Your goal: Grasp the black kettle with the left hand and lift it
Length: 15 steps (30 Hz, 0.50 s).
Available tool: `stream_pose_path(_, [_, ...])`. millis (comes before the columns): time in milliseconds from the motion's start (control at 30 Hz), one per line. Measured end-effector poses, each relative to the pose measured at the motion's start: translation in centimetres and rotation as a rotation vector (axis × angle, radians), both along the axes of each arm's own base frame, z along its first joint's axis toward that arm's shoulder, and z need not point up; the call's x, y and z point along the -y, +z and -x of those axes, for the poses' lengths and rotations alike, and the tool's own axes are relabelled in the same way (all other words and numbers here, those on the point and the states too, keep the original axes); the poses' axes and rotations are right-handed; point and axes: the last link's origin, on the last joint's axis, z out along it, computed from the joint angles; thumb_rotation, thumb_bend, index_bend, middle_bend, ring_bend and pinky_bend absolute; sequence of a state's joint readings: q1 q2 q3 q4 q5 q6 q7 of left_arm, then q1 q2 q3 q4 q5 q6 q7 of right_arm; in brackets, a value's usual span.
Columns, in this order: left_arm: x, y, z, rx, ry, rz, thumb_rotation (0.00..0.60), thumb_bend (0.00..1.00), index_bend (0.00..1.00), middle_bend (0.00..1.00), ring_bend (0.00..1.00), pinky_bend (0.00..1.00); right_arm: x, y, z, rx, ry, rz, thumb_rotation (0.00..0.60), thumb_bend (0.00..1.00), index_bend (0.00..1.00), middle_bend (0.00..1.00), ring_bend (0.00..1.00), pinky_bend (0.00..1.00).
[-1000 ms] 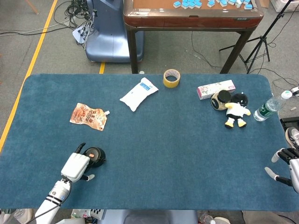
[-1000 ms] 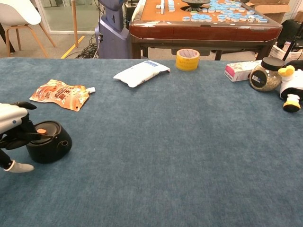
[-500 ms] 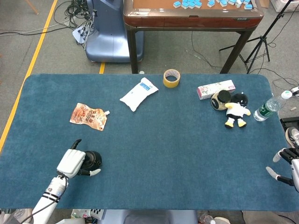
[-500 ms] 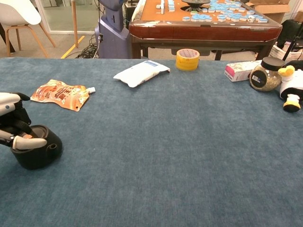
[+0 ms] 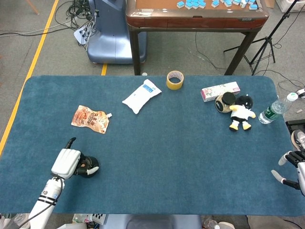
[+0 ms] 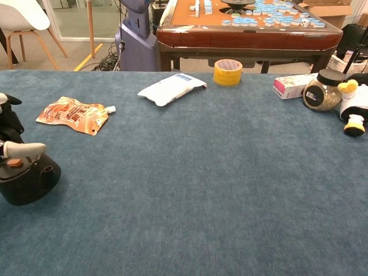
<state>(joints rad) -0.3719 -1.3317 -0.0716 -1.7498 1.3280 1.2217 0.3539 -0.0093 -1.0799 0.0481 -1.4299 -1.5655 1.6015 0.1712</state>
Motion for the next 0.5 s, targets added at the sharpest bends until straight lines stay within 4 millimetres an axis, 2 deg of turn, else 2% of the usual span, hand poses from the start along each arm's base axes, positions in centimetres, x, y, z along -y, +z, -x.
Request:
stream_pose_path(233, [-0.2, 0.9, 0.3, 0.033, 0.038, -0.037, 0.203, 0.09, 1.0, 1.0, 0.94, 0.04, 0.0, -0.1, 0.0, 0.002, 0.0, -0.001, 0.6, 0.18, 0.56, 0.49, 0.36, 0.38])
stream_pose_path(500, [-0.3, 1.3, 0.4, 0.067, 0.055, -0.07, 0.189, 0.28, 1.0, 1.0, 0.95, 0.04, 0.0, -0.1, 0.0, 0.001, -0.003, 0.001, 0.6, 0.18, 0.57, 0.49, 0.36, 0.38])
